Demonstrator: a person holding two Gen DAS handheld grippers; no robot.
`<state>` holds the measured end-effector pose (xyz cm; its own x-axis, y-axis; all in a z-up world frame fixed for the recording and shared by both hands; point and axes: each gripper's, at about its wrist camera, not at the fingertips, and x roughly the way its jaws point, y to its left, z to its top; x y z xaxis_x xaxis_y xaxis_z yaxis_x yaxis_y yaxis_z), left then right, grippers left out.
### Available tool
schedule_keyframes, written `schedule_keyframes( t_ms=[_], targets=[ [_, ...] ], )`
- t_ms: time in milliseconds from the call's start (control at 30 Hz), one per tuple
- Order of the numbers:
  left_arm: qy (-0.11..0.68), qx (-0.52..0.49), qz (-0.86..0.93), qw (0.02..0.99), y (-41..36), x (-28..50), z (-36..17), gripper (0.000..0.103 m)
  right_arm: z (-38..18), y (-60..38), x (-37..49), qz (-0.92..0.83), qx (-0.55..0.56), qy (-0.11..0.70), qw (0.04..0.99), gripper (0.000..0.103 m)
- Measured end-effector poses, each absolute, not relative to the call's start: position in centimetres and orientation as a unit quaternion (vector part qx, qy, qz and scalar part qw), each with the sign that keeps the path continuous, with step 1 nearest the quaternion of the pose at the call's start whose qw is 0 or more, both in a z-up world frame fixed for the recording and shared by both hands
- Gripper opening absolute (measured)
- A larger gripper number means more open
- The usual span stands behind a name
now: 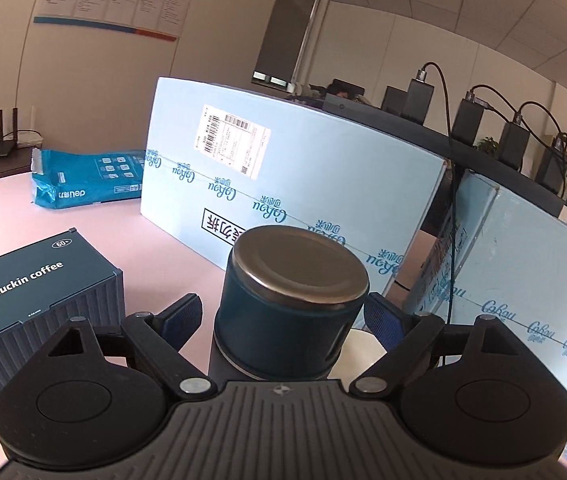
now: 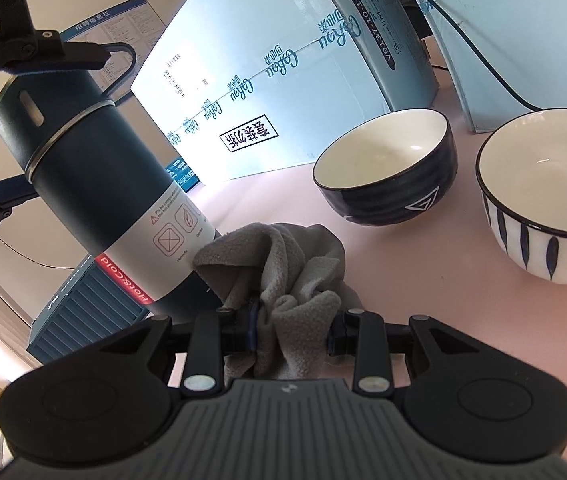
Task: Clean container
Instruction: 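Rub the grey cloth along the thermos body while the left gripper tilts it, then wipe the thermos label area with the cloth while the left gripper turns it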
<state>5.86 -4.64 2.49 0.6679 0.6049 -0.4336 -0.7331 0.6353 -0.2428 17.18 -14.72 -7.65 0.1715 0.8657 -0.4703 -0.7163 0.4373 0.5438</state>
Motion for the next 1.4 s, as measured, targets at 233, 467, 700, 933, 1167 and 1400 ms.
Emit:
schedule_keyframes(
  t_ms=[233,467,700,933,1167,1400],
  targets=[
    [0.165,-0.213,0.425,0.865,-4.7,6.9,2.7,0.090,-7.6,-14.7,17.0,0.522,0.102,0.377,0.758,0.034],
    [0.162,-0.165,0.413,0.881,-5.2,7.0,3.0,0.082,-7.7,-14.8,16.9,0.522,0.103,0.376,0.759,0.034],
    [0.167,-0.135,0.367,0.905,-5.0,6.9,2.8,0.061,-7.8,-15.0,17.2,0.528,0.096,0.375,0.756,0.034],
    [0.183,-0.110,0.296,0.931,-3.7,5.7,2.7,0.060,-7.6,-15.1,17.0,0.532,0.087,0.370,0.757,0.034],
    [0.192,-0.098,0.209,0.954,-1.8,4.2,2.6,0.060,-7.5,-15.5,16.6,0.542,0.091,0.367,0.750,0.032],
    [0.219,-0.045,0.044,0.974,0.6,4.3,2.7,0.060,-6.7,-16.2,16.3,0.552,0.095,0.357,0.747,0.032]
  ],
)
